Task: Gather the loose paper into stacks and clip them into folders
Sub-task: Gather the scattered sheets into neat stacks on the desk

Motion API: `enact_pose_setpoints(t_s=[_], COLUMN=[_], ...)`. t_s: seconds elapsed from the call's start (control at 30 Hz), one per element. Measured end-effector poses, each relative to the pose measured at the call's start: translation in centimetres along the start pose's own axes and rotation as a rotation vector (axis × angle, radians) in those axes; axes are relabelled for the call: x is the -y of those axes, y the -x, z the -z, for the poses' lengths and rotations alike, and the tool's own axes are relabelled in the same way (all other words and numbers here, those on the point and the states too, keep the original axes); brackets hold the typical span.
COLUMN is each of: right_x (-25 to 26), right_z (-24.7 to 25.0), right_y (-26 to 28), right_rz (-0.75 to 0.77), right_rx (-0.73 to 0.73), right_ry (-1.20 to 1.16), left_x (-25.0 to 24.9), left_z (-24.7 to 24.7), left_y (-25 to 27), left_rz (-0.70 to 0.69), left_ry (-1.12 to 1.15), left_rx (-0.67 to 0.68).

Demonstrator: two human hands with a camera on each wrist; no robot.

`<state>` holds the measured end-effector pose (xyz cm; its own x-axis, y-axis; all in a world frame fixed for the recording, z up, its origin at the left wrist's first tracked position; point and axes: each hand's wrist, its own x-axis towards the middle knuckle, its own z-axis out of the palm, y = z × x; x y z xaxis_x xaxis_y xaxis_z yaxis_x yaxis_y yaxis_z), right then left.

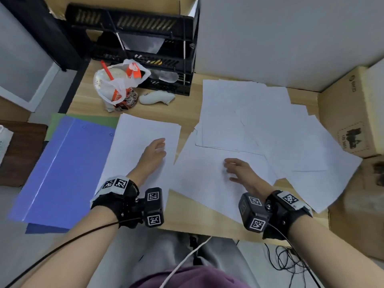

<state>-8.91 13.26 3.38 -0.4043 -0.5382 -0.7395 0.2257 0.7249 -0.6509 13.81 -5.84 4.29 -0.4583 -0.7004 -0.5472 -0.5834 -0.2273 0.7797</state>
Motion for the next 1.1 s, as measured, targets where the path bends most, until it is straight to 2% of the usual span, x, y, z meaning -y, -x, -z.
enact_pose_setpoints(t_s=[0.13,0.2,0.27,0.33,0.5,0.63,0.73,0.87,1.0,1.1], right_x=[-3.5,-5.5,-7.4,-9.1,-9.5,-9.5,-9.5,-10.1,-10.8,-10.7], right_z=[5.7,7.7,8.9,9.1,8.4,8.3,8.3,7.8,8.2,9.0], right_y=[2.5,4.0,5.1,5.3,5.0,4.6,4.6,4.6,4.8,4.9], right_rz=[-0.093,-0.14,-0.156,-0.135,-0.12,-0.153,-0.205,-0.175,-0.133,-0.114], right_rx=[-0.174,-0.255,-0.304,-0.315,-0.337,-0.348,-0.33,-0.256,-0.302,-0.346], right_ry=[-0.034,0.015,-0.091,-0.198,-0.375,-0.45,-0.53,-0.567,-0.613,-0.562], left_x=[-2.1,-2.7,-3.3,-3.6,-3.1,-3.3,-3.9,-5.2,-4.7,-6.7], left_z=[-5.8,-7.9,-9.6,-10.9,-13.5,-13.6,-13.4,-13.9,-14.2,-14.7], left_y=[-2.0,-2.5,-2.7,-3.1,-4.1,-6.9,-8.2,-9.1,-11.6,-9.5], left_rz=[0.023,0.027,0.052,0.103,0.196,0.244,0.239,0.211,0.22,0.207], left_ry=[-0.12,-0.165,-0.185,-0.209,-0.164,-0.05,0.001,0.068,0.03,0.077], left_rx=[0.13,0.053,-0.065,-0.116,-0.113,-0.103,-0.099,-0.091,-0.06,-0.003])
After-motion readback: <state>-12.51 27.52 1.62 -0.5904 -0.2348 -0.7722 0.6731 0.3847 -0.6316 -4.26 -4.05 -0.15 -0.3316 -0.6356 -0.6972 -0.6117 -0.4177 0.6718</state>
